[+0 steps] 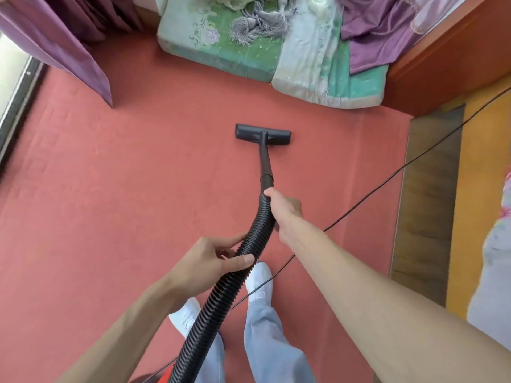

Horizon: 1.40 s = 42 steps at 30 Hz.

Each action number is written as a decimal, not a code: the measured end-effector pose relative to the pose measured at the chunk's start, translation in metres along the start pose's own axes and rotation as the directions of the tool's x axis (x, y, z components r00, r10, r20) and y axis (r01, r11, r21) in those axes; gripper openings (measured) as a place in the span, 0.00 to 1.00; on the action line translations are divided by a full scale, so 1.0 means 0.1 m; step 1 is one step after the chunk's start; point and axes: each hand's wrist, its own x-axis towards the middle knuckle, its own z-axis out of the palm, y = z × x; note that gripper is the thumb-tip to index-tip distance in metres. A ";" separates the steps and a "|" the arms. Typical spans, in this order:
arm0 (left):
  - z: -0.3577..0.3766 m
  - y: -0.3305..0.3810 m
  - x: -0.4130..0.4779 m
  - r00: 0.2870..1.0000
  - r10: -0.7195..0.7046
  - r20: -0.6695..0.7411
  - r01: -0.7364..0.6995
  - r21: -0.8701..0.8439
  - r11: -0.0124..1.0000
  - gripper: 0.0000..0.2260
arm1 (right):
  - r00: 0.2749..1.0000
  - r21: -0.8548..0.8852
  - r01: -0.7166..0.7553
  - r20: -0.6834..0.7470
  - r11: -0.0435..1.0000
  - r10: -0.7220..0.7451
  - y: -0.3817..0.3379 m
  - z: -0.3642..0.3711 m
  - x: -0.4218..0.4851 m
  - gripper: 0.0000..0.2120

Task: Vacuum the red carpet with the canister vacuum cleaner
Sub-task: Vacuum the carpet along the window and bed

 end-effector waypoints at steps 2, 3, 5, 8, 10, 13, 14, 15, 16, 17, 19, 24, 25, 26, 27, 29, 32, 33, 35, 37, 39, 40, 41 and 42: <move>0.03 0.04 -0.11 0.996 -0.020 0.089 0.024 -0.042 0.999 0.19 | 1.000 -0.030 -0.015 0.006 0.999 0.015 0.07 -0.22 -0.15 0.17; 0.04 0.07 -0.16 0.991 -0.023 0.134 0.031 -0.056 0.998 0.21 | 0.999 -0.035 -0.033 0.016 0.999 0.034 0.09 -0.34 -0.25 0.16; 0.07 0.11 -0.23 0.975 -0.024 0.220 0.041 -0.075 0.996 0.23 | 0.995 -0.033 -0.085 0.058 0.996 0.086 0.10 -0.55 -0.46 0.15; 0.12 0.24 -0.27 0.969 -0.027 0.245 0.045 -0.070 0.996 0.22 | 0.989 -0.016 -0.109 0.100 0.994 0.110 0.04 -0.66 -0.58 0.13; 0.13 0.33 -0.24 0.984 -0.038 0.176 0.044 -0.033 0.998 0.21 | 0.991 0.006 -0.096 0.089 0.995 0.095 -0.06 -0.59 -0.47 0.15; 0.15 0.41 -0.05 0.999 -0.038 0.030 0.039 -0.041 0.998 0.19 | 0.996 0.015 -0.064 0.068 0.998 0.062 -0.25 -0.41 -0.15 0.19; 0.17 0.40 0.04 0.999 -0.038 -0.026 0.036 -0.056 0.998 0.18 | 0.996 0.016 -0.052 0.071 0.999 0.051 -0.32 -0.35 -0.04 0.19; 0.20 0.38 0.12 0.996 -0.037 -0.082 0.031 -0.068 0.997 0.17 | 0.997 0.014 -0.037 0.071 0.999 0.036 -0.37 -0.30 0.07 0.19; 0.24 0.36 0.20 0.991 -0.035 -0.128 0.025 -0.076 0.997 0.17 | 0.997 0.010 -0.025 0.068 1.000 0.024 -0.43 -0.25 0.17 0.18; 0.29 0.34 0.26 0.986 -0.030 -0.162 0.016 -0.085 0.996 0.16 | 0.998 0.009 -0.012 0.066 1.000 0.012 -0.46 -0.22 0.25 0.18; 0.41 0.29 0.33 0.981 -0.009 -0.193 -0.011 -0.104 0.995 0.17 | 0.998 0.020 0.023 0.055 1.000 -0.024 -0.50 -0.18 0.38 0.18; 0.54 0.24 0.14 0.988 0.053 -0.145 -0.077 -0.165 0.983 0.20 | 0.997 0.122 0.079 -0.019 0.989 -0.077 -0.34 -0.33 0.28 0.18; 0.52 0.24 0.06 0.993 0.056 -0.100 -0.071 -0.162 0.984 0.20 | 0.997 0.152 0.069 -0.029 0.986 -0.065 -0.27 -0.40 0.19 0.18; 0.49 0.25 -0.03 0.997 0.050 -0.056 -0.057 -0.139 0.989 0.20 | 0.999 0.175 0.047 -0.034 0.984 -0.042 -0.20 -0.48 0.09 0.18; 0.46 0.25 -0.12 0.999 0.039 -0.018 -0.041 -0.108 0.993 0.20 | 0.999 0.188 0.019 -0.033 0.982 -0.013 -0.12 -0.56 -0.02 0.17; 0.41 0.22 -0.31 0.999 0.015 0.049 -0.012 -0.068 0.998 0.20 | 0.999 0.198 -0.035 -0.026 0.980 0.041 0.08 -0.69 -0.23 0.16; 0.34 0.15 -0.57 0.992 0.009 0.126 -0.004 -0.040 0.999 0.20 | 0.994 0.232 -0.105 -0.012 0.967 0.111 0.32 -0.80 -0.49 0.17; 0.34 0.13 -0.64 0.991 0.009 0.134 -0.005 -0.029 1.000 0.21 | 0.991 0.247 -0.126 -0.011 0.961 0.133 0.39 -0.82 -0.56 0.17; 0.35 0.07 -0.75 0.991 0.012 0.130 -0.008 -0.031 0.999 0.20 | 0.985 0.263 -0.164 -0.004 0.951 0.171 0.52 -0.86 -0.69 0.16; 0.40 0.04 -0.81 0.993 0.021 0.120 -0.017 -0.038 0.999 0.20 | 0.981 0.290 -0.190 0.019 0.938 0.193 0.61 -0.91 -0.77 0.15; 0.52 0.05 -0.82 0.995 0.036 0.092 -0.034 -0.029 0.999 0.20 | 0.981 0.330 -0.187 0.007 0.925 0.195 0.67 -0.99 -0.75 0.15; 0.60 0.07 -0.80 0.997 0.043 0.064 -0.041 -0.032 0.999 0.19 | 0.980 0.350 -0.183 -0.008 0.919 0.198 0.68 -1.03 -0.71 0.16; 0.68 0.10 -0.77 0.998 0.049 0.037 -0.047 -0.043 0.998 0.17 | 0.979 0.367 -0.180 -0.018 0.913 0.201 0.68 -1.07 -0.65 0.17; 0.76 0.13 -0.72 0.999 0.054 0.010 -0.053 -0.057 0.997 0.17 | 0.980 0.379 -0.175 -0.024 0.909 0.199 0.65 -1.11 -0.58 0.17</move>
